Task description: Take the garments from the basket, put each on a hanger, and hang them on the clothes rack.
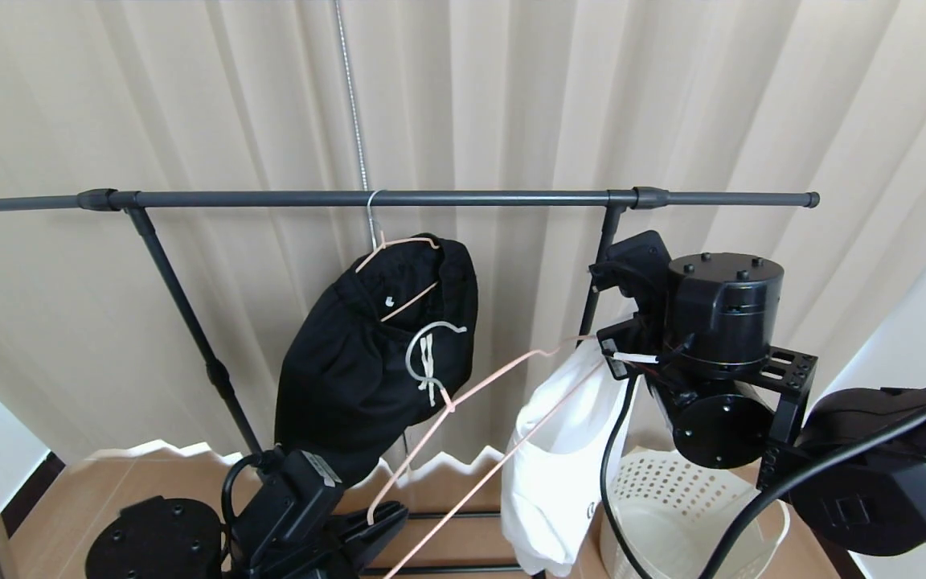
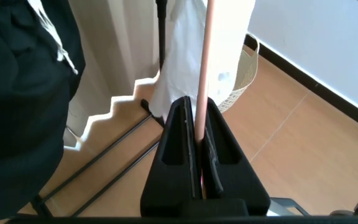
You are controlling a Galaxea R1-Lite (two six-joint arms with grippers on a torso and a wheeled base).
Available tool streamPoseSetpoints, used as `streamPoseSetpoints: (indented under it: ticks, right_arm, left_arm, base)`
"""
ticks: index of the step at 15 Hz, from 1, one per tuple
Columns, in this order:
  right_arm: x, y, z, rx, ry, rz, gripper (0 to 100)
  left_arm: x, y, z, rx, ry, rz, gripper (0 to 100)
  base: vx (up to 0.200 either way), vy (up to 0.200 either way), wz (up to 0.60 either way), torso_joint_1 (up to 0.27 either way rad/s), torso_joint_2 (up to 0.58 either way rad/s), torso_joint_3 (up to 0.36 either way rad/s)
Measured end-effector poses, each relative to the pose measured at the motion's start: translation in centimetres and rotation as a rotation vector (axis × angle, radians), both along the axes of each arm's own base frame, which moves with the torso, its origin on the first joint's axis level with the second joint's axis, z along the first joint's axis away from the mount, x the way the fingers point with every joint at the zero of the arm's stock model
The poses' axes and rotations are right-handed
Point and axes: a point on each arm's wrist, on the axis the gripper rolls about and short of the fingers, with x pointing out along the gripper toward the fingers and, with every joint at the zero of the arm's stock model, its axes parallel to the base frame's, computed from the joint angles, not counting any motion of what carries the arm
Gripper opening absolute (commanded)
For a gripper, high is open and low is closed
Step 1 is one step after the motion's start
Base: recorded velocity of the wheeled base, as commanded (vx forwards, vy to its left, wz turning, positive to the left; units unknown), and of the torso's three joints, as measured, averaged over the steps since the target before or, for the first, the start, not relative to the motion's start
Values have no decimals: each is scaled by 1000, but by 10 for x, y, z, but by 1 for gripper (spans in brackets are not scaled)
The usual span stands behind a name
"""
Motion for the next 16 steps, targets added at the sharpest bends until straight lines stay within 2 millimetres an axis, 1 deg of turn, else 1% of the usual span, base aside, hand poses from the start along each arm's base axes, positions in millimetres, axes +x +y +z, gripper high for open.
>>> streamPoseSetpoints:
  ticks: [4,9,16]
  right_arm:
    - [8,5,-1,15,-17,-5,0]
    - [13,8,-7,11,-12,-7,0]
    - [13,9,-10,6,-6,-4,0]
  left_arm:
    - [-4,-4,-2,10,5,-29,0]
    - [-5,-6,-3,7,15,-35,0]
    - [3,-12,-2,-24,15,11,0]
  base:
    - [0,0,0,0,0,0]
    - [0,0,0,0,0,0]
    - [0,0,0,0,0,0]
